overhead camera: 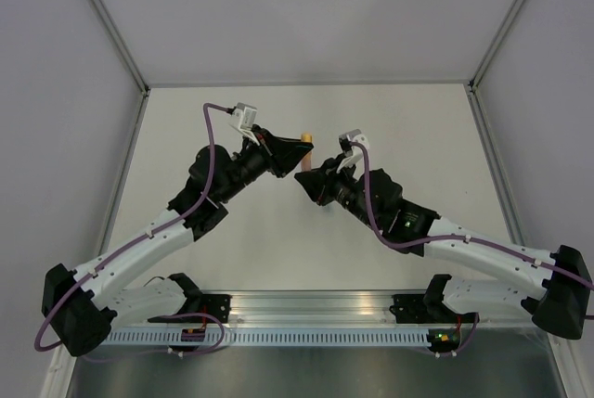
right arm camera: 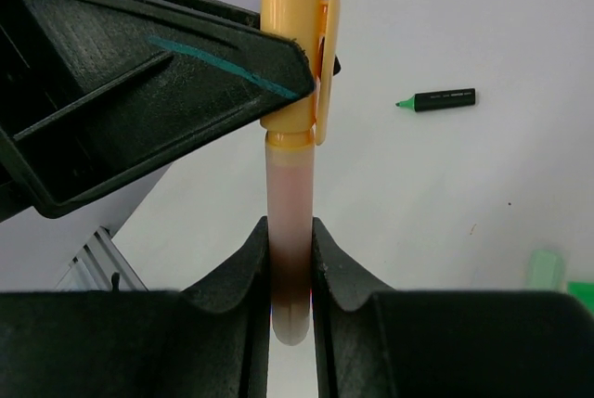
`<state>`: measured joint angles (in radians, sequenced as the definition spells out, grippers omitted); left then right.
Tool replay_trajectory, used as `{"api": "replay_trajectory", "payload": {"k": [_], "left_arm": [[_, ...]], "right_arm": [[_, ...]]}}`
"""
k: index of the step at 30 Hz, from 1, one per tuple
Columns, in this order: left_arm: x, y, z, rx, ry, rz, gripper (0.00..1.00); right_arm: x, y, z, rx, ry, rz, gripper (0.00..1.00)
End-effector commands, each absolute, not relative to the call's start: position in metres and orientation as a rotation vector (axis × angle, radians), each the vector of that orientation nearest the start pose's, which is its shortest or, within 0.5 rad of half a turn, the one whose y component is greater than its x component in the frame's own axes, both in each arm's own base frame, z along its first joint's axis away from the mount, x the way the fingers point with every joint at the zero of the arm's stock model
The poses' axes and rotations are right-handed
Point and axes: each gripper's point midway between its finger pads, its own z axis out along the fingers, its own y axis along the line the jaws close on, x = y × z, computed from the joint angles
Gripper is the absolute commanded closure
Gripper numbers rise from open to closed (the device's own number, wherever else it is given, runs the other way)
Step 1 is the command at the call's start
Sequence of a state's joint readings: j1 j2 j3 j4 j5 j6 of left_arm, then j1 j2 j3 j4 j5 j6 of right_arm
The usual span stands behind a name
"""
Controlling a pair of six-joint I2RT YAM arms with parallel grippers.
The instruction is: Insert the pens into the pen caps
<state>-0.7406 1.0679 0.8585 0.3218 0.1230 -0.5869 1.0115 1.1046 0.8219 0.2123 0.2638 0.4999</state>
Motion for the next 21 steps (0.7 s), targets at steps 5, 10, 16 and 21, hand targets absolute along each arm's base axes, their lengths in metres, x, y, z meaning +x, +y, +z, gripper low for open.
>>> {"api": "replay_trajectory", "payload": {"k": [5, 10, 16, 21], "left_arm": [[0.229, -0.305, 0.336, 0.394, 1.567, -1.228, 0.91], [0.224, -0.3, 0.338, 0.4, 1.563, -1.219, 0.55], [0.212, -0.29, 0.358, 0.406, 1.504, -1.234, 0.36], [0.196, -0.282, 0.37, 0.445, 1.468, -1.246, 0.26]], "right_arm": [[0.245, 0.318, 0.351, -0.215, 1.556, 0.892, 1.0], [0.232, 0.323, 0.359, -0.326, 1.523, 0.921, 1.0], [0.217, 0.318, 0.357, -0.378, 1.51, 0.967, 1.0], [0.197, 0.314, 0.356, -0.466, 1.5, 1.018, 1.0]]}}
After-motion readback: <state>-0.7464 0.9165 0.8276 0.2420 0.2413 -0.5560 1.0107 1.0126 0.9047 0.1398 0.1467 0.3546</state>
